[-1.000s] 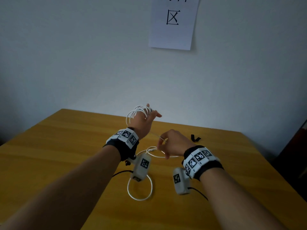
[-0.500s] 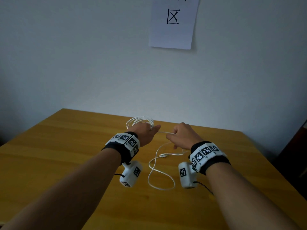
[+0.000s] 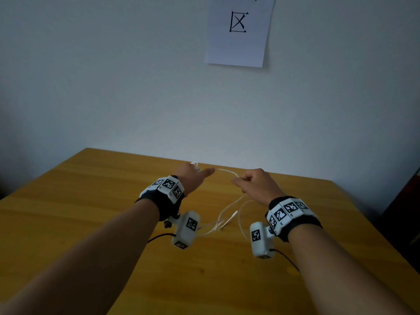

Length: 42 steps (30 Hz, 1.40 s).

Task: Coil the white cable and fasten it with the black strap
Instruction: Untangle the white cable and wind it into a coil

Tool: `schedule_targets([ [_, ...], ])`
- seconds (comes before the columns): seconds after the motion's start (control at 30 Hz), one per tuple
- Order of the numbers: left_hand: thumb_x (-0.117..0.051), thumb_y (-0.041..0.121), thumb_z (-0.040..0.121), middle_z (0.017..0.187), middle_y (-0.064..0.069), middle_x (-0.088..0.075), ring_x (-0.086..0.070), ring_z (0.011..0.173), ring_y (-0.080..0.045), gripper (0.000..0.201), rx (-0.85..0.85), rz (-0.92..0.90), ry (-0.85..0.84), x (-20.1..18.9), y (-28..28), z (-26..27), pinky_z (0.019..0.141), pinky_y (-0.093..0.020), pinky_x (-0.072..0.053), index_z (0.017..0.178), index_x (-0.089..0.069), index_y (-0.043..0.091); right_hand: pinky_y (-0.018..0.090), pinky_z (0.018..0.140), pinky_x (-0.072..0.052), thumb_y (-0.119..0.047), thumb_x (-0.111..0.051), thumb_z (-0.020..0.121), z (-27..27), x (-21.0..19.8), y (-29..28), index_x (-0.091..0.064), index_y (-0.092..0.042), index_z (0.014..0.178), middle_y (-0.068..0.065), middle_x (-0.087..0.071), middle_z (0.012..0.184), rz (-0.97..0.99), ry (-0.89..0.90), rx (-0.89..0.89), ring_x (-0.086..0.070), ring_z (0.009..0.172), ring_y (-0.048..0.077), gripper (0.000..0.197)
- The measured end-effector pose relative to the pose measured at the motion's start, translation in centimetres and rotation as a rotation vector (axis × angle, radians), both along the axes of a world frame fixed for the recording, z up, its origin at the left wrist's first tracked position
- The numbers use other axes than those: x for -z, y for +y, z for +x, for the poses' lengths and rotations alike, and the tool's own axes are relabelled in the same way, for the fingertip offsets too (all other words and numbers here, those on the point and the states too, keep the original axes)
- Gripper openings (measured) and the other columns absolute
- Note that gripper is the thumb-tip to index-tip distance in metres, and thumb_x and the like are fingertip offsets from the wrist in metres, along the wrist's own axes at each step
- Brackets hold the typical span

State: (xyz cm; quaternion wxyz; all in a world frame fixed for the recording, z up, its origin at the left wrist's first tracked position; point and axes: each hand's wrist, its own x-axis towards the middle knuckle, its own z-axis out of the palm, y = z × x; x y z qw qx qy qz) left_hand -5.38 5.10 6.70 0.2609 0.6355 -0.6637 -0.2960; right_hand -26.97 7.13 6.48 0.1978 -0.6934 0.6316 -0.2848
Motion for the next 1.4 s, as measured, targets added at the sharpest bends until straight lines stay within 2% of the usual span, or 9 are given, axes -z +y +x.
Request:
schedule_targets([
  [0.17, -0.046, 0.06, 0.094, 0.045, -0.005, -0.045, -0.044, 0.037, -0.02, 0.084, -0.063, 0.102, 0.124, 0.3, -0.5, 0.4, 0.044, -0.025, -0.04, 0.139, -0.04, -0.012, 0.048, 0.076, -0.062, -0.043, -0.062, 0.097, -0.2, 0.1, -0.6, -0.072, -0.014, 0.088, 0.01, -0.074, 0.08, -0.024, 0.064, 0.011, -0.067, 0.066, 0.021, 0.032],
  [0.23, -0.048, 0.059, 0.093, 0.044, -0.003, -0.035, -0.035, 0.036, -0.02, 0.071, -0.034, 0.18, 0.227, 0.4, -0.6, 0.2, 0.046, -0.026, -0.037, 0.098, -0.064, -0.01, 0.049, 0.071, -0.064, -0.042, -0.06, 0.1, 0.1, 0.2, -0.6, -0.072, -0.017, 0.093, 0.005, -0.072, 0.074, -0.029, 0.062, 0.026, -0.072, 0.069, 0.027, 0.028],
  [0.33, -0.051, 0.045, 0.098, 0.047, 0.002, -0.023, -0.019, 0.041, -0.015, 0.053, 0.113, 0.289, 0.503, 0.2, 0.5, -0.4, 0.049, -0.024, -0.02, 0.055, -0.032, 0.021, 0.045, 0.063, -0.065, -0.039, -0.061, 0.101, 0.6, 0.3, -0.5, -0.072, -0.022, 0.1, 0.004, -0.073, 0.069, -0.041, 0.06, 0.046, -0.073, 0.065, 0.025, 0.02],
  [0.47, -0.049, 0.032, 0.1, 0.051, 0.003, -0.021, -0.016, 0.045, -0.016, 0.046, 0.315, 0.375, 0.676, -0.4, 1.3, -0.8, 0.049, -0.027, -0.017, 0.058, -0.035, 0.02, 0.028, 0.06, -0.052, -0.037, -0.063, 0.101, 0.6, 0.9, -0.7, -0.075, -0.022, 0.105, -0.002, -0.074, 0.072, -0.037, 0.099, 0.025, -0.068, 0.062, 0.007, 0.02],
  [0.67, -0.045, 0.031, 0.101, 0.054, 0.0, -0.044, -0.048, 0.051, -0.018, 0.034, 0.452, 0.421, 0.927, -0.9, 1.5, -1.9, 0.056, -0.029, -0.044, 0.086, -0.064, 0.007, 0.028, 0.082, -0.047, -0.026, -0.057, 0.103, 1.4, 1.8, -0.5, -0.074, -0.018, 0.121, 0.007, -0.073, 0.114, -0.003, 0.133, -0.106, -0.069, 0.101, 0.021, 0.026],
  [0.9, -0.037, 0.026, 0.104, 0.134, -0.013, -0.061, -0.065, 0.113, -0.028, 0.036, 0.401, 0.27, 1.255, -0.8, 1.3, -3.0, 0.096, -0.037, -0.053, 0.129, -0.056, 0.008, 0.025, 0.071, -0.054, -0.01, -0.063, 0.093, 2.5, 1.7, 0.1, -0.067, -0.022, 0.091, -0.003, -0.07, 0.098, 0.044, 0.258, -0.187, -0.068, 0.087, 0.016, 0.013],
  [1.07, -0.045, 0.011, 0.1, 0.137, -0.009, -0.059, -0.066, 0.113, -0.027, 0.036, 0.23, 0.164, 1.418, -0.4, 0.4, -3.3, 0.094, -0.036, -0.053, 0.136, -0.051, 0.006, 0.012, 0.055, -0.041, 0.005, -0.061, 0.084, 2.8, 1.8, 0.2, -0.056, -0.032, 0.141, -0.015, -0.068, 0.102, 0.119, 0.227, -0.248, -0.057, 0.063, -0.001, 0.068],
  [1.23, -0.059, 0.018, 0.097, 0.132, -0.012, -0.061, -0.067, 0.111, -0.027, 0.035, 0.01, -0.033, 1.162, -0.2, 0.1, -3.5, 0.101, -0.042, -0.051, 0.127, -0.058, 0.0, 0.021, 0.059, -0.049, 0.011, -0.057, 0.08, 3.2, 1.2, 0.7, -0.041, -0.036, 0.154, -0.015, -0.067, 0.102, 0.14, 0.224, -0.288, -0.057, 0.07, 0.004, 0.089],
  [1.4, -0.042, 0.01, 0.096, 0.112, -0.016, -0.07, -0.069, 0.095, -0.02, 0.06, 0.106, -0.209, 0.413, 0.4, 0.1, -2.8, 0.083, -0.038, -0.057, 0.153, -0.029, 0.023, 0.038, 0.079, -0.06, 0.006, -0.066, 0.082, 3.3, 0.8, 1.0, -0.043, -0.026, 0.153, -0.009, -0.066, 0.109, 0.176, 0.222, -0.327, -0.059, 0.076, 0.009, 0.081],
])
